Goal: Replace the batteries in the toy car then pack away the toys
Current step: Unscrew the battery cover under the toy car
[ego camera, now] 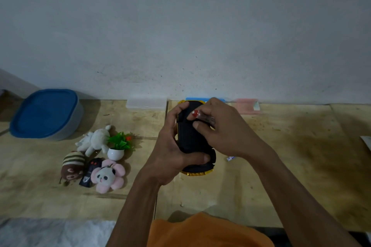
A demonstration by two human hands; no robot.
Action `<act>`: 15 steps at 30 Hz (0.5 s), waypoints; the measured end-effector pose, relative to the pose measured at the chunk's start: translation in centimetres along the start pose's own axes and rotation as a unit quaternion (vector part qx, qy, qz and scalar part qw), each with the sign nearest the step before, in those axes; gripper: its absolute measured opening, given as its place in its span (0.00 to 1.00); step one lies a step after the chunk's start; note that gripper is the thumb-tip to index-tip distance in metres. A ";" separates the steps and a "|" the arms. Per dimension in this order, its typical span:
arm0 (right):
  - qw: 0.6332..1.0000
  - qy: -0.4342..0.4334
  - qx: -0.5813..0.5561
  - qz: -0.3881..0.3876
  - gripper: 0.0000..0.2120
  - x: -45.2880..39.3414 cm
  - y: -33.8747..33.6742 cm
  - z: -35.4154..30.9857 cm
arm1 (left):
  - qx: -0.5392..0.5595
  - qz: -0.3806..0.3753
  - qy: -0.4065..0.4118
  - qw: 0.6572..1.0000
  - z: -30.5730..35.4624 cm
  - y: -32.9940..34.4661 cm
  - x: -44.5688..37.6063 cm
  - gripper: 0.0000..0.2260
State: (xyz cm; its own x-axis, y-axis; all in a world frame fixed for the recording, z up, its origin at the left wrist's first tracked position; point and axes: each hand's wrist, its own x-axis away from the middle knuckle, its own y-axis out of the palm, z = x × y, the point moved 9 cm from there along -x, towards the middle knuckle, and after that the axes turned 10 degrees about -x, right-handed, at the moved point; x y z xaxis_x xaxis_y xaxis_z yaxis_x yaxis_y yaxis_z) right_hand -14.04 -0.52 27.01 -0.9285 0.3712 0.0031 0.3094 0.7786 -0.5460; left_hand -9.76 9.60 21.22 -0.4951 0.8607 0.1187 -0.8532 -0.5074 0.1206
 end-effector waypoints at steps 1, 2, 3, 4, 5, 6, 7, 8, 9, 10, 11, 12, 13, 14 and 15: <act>1.000 0.005 -0.009 -0.007 0.09 0.0 0.0 0.1 | -0.001 0.002 -0.003 1.000 -0.1 0.0 0.0 0.49; 1.000 0.009 -0.017 -0.013 0.09 0.0 0.0 0.2 | -0.003 0.004 -0.006 1.000 -0.1 0.0 0.0 0.49; 1.000 0.011 -0.023 -0.018 0.08 0.1 0.0 0.4 | -0.006 0.005 -0.006 1.000 -0.1 0.0 0.0 0.49; 0.999 0.011 -0.028 -0.022 0.08 0.1 0.0 0.5 | -0.008 0.005 -0.006 1.000 -0.2 0.0 0.1 0.49; 0.999 0.011 -0.033 -0.025 0.08 0.1 0.0 0.6 | -0.009 0.006 -0.006 1.000 -0.3 0.0 0.1 0.49; 0.999 0.012 -0.039 -0.028 0.07 0.2 0.0 0.7 | -0.009 0.006 -0.007 1.000 -0.3 0.0 0.1 0.49; 0.998 0.016 -0.049 -0.030 0.07 0.2 0.0 0.8 | -0.011 0.007 -0.008 1.000 -0.4 0.0 0.2 0.49; 0.997 0.019 -0.061 -0.032 0.05 0.2 0.0 0.8 | -0.014 0.007 -0.008 1.000 -0.5 0.1 0.2 0.49; 0.997 0.020 -0.069 -0.034 0.05 0.2 0.0 0.7 | -0.016 0.005 -0.009 1.000 -0.7 0.2 0.2 0.49; 0.996 0.018 -0.075 -0.037 0.04 0.1 0.0 0.6 | -0.013 0.003 -0.011 1.000 -0.8 0.3 0.3 0.49; 0.996 0.013 -0.082 -0.040 0.05 0.1 0.1 0.4 | -0.005 -0.001 -0.014 1.000 -0.9 0.5 0.3 0.49; 0.995 0.010 -0.091 -0.042 0.04 0.0 0.2 0.3 | 0.002 -0.003 -0.015 1.000 -1.0 0.5 0.3 0.49; 0.994 0.010 -0.099 -0.042 0.05 0.0 0.3 0.2 | 0.007 -0.004 -0.015 1.000 -1.1 0.6 0.3 0.48; 0.993 0.013 -0.106 -0.039 0.05 0.1 0.2 0.4 | 0.011 -0.003 -0.015 1.000 -1.1 0.5 0.3 0.49; 0.992 0.018 -0.116 -0.036 0.05 0.1 0.1 0.6 | 0.012 0.001 -0.015 1.000 -1.1 0.4 0.2 0.49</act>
State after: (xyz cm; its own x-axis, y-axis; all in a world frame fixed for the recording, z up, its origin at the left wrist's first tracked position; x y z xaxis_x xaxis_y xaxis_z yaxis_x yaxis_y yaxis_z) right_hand -14.20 -0.76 26.46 -0.9434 0.3248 0.0676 0.2850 0.8976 -0.3364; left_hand -10.38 9.66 20.19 -0.4911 0.8582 0.1494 -0.8480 -0.5103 0.1435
